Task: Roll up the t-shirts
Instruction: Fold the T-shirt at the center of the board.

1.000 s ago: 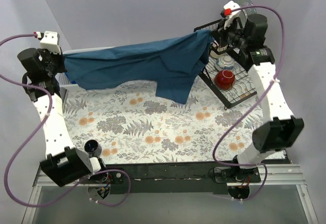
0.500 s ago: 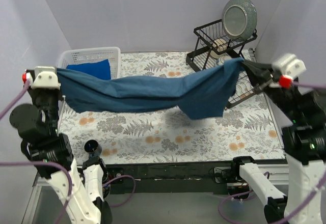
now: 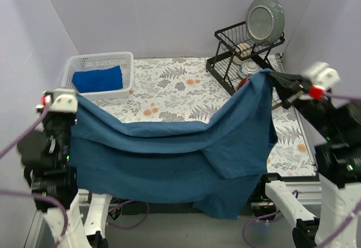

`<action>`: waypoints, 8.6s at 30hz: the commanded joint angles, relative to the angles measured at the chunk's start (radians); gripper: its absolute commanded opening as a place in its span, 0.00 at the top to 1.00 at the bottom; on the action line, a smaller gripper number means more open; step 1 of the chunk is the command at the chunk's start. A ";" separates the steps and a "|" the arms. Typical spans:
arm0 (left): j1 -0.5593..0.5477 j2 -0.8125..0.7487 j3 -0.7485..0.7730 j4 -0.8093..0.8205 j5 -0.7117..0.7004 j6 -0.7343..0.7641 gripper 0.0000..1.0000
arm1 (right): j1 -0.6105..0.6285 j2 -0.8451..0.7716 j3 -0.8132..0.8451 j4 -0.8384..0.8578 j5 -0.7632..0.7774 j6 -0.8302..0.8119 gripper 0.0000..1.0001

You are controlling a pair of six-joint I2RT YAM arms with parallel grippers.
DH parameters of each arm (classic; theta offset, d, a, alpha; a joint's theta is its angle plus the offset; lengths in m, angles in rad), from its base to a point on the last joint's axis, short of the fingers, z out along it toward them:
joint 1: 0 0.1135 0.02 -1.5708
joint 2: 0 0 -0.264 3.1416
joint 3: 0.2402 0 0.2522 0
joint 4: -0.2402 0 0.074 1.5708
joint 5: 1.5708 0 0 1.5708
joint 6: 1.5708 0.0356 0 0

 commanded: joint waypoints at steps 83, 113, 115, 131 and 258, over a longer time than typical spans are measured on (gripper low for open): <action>0.310 0.806 -0.199 -0.353 0.458 0.395 0.38 | 0.164 1.206 -0.018 0.144 0.029 -0.221 0.51; 0.314 0.439 -0.714 -0.392 0.217 0.483 0.43 | 0.178 1.236 0.124 -0.186 -0.034 -0.343 0.43; 0.314 0.450 -0.709 -0.377 0.205 0.474 0.47 | 0.186 1.245 0.135 -0.201 -0.028 -0.336 0.43; 0.361 0.502 -0.463 -0.607 0.046 0.660 1.00 | 0.190 1.226 0.066 -0.182 0.005 -0.364 0.44; -0.235 1.030 -0.283 0.121 0.747 -0.301 0.43 | 0.236 1.036 -0.311 0.024 -0.179 -0.710 0.41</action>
